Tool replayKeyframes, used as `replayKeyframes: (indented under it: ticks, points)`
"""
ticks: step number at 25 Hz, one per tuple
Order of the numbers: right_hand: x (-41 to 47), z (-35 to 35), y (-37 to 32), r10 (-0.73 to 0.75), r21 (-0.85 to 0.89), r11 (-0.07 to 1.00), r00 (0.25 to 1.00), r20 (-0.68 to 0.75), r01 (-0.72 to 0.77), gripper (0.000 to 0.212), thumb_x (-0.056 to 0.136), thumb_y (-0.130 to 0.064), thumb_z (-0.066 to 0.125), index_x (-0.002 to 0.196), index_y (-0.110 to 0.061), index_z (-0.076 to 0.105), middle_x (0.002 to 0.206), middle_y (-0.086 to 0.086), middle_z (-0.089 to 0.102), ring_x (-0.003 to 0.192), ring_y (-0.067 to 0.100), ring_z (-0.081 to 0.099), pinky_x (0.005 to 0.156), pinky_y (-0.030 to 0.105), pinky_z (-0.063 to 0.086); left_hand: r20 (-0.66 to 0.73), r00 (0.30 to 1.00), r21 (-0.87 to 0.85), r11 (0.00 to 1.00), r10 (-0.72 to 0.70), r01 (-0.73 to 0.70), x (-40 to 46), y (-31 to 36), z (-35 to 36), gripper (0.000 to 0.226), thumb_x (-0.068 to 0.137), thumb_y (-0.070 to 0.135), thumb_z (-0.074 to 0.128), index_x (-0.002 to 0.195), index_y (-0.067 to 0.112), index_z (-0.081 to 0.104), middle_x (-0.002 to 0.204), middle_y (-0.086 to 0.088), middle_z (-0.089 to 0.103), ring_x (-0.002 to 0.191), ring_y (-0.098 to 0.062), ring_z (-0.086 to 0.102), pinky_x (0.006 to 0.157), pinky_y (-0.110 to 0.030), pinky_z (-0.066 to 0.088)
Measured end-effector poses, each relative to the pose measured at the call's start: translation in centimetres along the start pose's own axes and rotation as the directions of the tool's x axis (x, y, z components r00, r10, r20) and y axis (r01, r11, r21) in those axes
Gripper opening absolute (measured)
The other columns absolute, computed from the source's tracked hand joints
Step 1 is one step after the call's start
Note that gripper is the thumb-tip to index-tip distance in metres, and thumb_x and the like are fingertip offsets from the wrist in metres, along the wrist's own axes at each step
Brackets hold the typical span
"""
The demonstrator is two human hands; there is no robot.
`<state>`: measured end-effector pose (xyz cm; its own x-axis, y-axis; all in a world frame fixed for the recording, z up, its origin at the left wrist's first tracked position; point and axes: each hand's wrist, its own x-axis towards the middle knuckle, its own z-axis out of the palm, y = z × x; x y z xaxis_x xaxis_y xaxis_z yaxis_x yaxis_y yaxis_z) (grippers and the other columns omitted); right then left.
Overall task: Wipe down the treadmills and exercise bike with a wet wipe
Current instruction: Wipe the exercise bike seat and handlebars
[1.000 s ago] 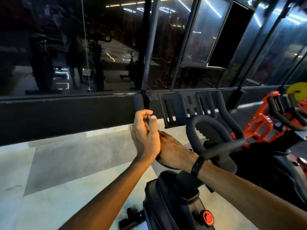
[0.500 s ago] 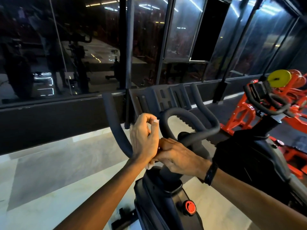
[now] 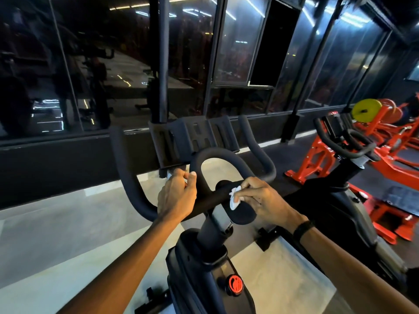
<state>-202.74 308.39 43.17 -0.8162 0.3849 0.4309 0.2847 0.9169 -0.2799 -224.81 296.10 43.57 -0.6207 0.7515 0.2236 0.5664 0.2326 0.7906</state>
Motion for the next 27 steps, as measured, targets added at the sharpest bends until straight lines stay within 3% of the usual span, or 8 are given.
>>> replayKeyframes:
  ticks: [4,6,8,12,16,19,24,27]
  points:
    - [-1.6,-1.5,5.2,0.299,0.068,0.954,0.944,-0.14,-0.292,0.032,0.095,0.001,0.063,0.094,-0.029,0.073,0.106,0.003,0.069,0.103,0.021,0.066,0.092,0.041,0.052,0.017,0.999,0.004,1.0,-0.028,0.028,0.0,0.2,-0.4,0.029,0.106,0.042,0.037,0.105,0.018,0.053,0.071,0.014,0.052,0.085,-0.018,0.052,0.076,-0.034,0.036]
    - [-3.0,-3.0,7.3,0.629,0.139,0.773,0.719,-0.295,-0.619,0.037,0.09,0.01,0.06,0.087,-0.025,0.073,0.104,0.008,0.074,0.097,0.023,0.069,0.091,0.03,0.055,0.035,0.999,0.016,1.0,-0.024,0.024,0.3,0.2,0.0,0.033,0.105,0.045,0.036,0.107,0.017,0.054,0.087,0.004,0.061,0.094,-0.025,0.058,0.08,-0.038,0.041]
    - [-3.4,-3.5,6.6,0.711,0.216,0.69,0.591,-0.38,-0.691,0.034,0.09,0.011,0.06,0.09,-0.021,0.072,0.099,0.003,0.073,0.091,0.019,0.069,0.086,0.028,0.054,0.043,0.998,0.016,0.999,-0.036,0.035,0.3,0.2,0.4,0.039,0.105,0.048,0.033,0.112,0.016,0.053,0.103,-0.006,0.065,0.096,-0.026,0.058,0.084,-0.041,0.043]
    - [0.0,-1.0,2.2,0.675,0.252,0.737,0.667,-0.315,-0.627,0.022,0.097,-0.003,0.061,0.113,-0.018,0.065,0.097,-0.006,0.063,0.087,0.006,0.062,0.072,0.015,0.045,0.134,0.981,-0.017,0.99,-0.139,0.142,1.3,0.1,0.6,0.048,0.105,0.053,0.028,0.123,0.015,0.05,0.11,-0.008,0.064,0.101,-0.027,0.057,0.085,-0.042,0.041]
    - [1.7,2.6,0.9,0.682,0.205,0.71,0.586,-0.438,-0.673,0.012,0.096,-0.011,0.062,0.102,-0.021,0.065,0.099,0.001,0.067,0.092,0.023,0.065,0.082,0.042,0.054,0.201,0.973,-0.015,0.993,-0.115,0.121,1.3,-0.7,0.3,0.052,0.103,0.058,0.022,0.119,0.018,0.05,0.113,-0.008,0.067,0.108,-0.031,0.06,0.092,-0.046,0.043]
    - [1.3,4.4,-1.8,0.592,0.126,0.773,0.638,-0.493,-0.621,0.015,0.097,-0.009,0.055,0.096,-0.023,0.058,0.096,-0.002,0.061,0.088,0.022,0.059,0.08,0.053,0.051,0.23,0.971,0.006,0.998,-0.066,0.067,1.1,-0.6,0.0,0.053,0.103,0.06,0.021,0.119,0.017,0.047,0.112,-0.008,0.068,0.107,-0.031,0.061,0.093,-0.045,0.045]
    - [2.2,6.8,-10.3,0.438,0.05,0.88,0.764,-0.474,-0.473,0.01,0.099,-0.005,0.053,0.096,-0.009,0.062,0.092,-0.001,0.053,0.079,0.008,0.045,0.071,0.019,0.038,0.337,0.941,0.053,0.999,-0.029,0.012,1.0,-0.2,0.0,0.058,0.102,0.062,0.019,0.126,0.013,0.039,0.117,-0.012,0.065,0.102,-0.033,0.059,0.078,-0.038,0.037]
    - [1.8,8.1,-13.2,0.339,0.08,0.94,0.874,-0.347,-0.333,0.01,0.1,-0.006,0.055,0.099,-0.009,0.065,0.093,-0.001,0.056,0.08,0.008,0.051,0.067,0.016,0.039,0.433,0.901,0.061,0.998,-0.03,0.005,0.9,-0.3,-0.8,0.069,0.101,0.064,0.014,0.133,0.01,0.041,0.122,-0.013,0.063,0.109,-0.033,0.057,0.079,-0.036,0.032]
